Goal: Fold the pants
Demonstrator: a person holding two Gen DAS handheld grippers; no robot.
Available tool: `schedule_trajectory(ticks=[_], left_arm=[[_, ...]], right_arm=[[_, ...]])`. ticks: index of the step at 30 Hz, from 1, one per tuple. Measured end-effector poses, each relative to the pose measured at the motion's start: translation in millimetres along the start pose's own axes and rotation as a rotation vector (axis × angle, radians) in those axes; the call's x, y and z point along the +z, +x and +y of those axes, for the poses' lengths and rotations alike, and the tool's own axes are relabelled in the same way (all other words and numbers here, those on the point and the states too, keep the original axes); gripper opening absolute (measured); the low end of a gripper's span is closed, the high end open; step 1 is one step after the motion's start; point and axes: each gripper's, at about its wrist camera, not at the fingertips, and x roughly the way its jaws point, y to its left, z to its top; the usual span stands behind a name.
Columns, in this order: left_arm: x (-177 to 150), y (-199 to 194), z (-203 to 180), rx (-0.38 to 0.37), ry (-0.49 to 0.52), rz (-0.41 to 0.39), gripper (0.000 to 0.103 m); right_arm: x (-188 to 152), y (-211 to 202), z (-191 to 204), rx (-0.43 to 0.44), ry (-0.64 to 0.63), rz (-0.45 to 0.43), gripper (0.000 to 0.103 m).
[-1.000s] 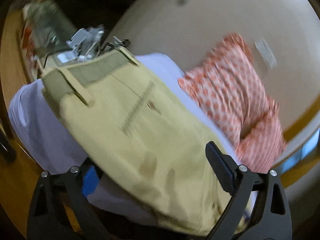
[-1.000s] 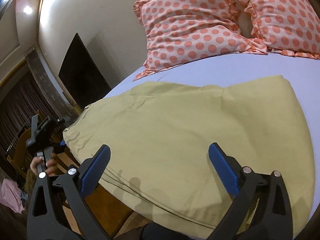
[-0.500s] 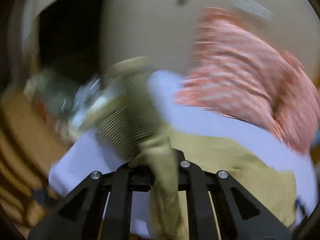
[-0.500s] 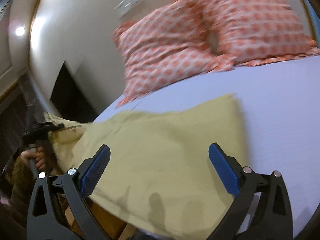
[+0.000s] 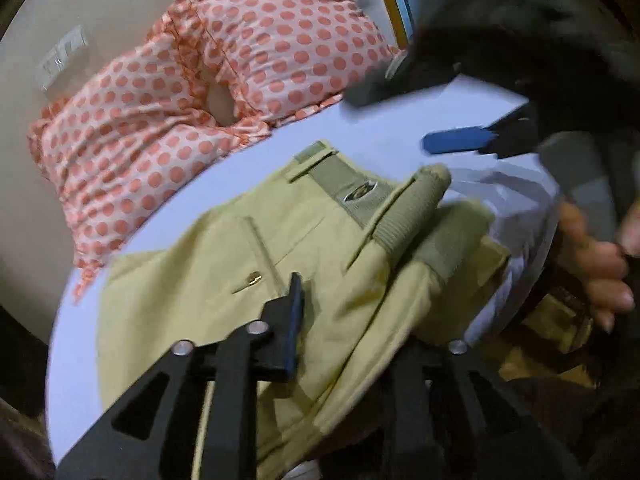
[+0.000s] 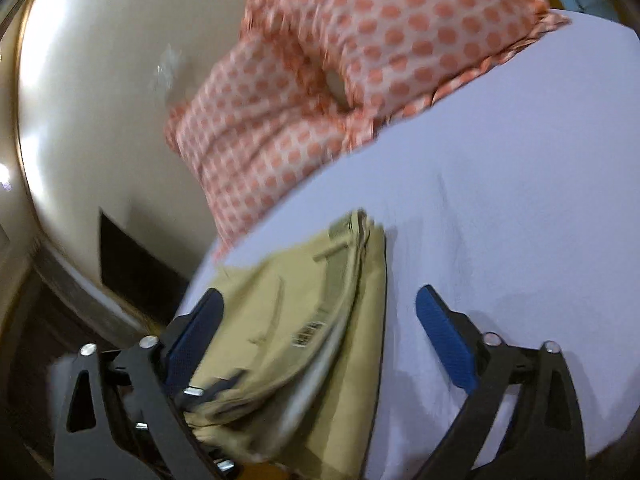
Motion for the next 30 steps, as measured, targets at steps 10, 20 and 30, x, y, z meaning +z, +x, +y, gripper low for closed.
schedule_trajectory(ticks=[10, 20, 30], left_arm=[[-51.3, -55.2, 171.7, -0.132, -0.531, -0.052, 0.076], [-79.6, 46.0, 223.3, -0.383, -0.691, 0.189, 0.081], [-33.3, 48.4, 222.8, -0.286, -0.574, 0.173, 0.010]], right_arm=[[-0.7, 58.8, 12.9, -0.118, -0.146, 0.179, 0.056], [3.7, 61.1, -3.5, 0.016, -0.103, 0.235, 0.039], [50.6, 71.2, 23.9, 0.200, -0.113, 0.270, 0.012]])
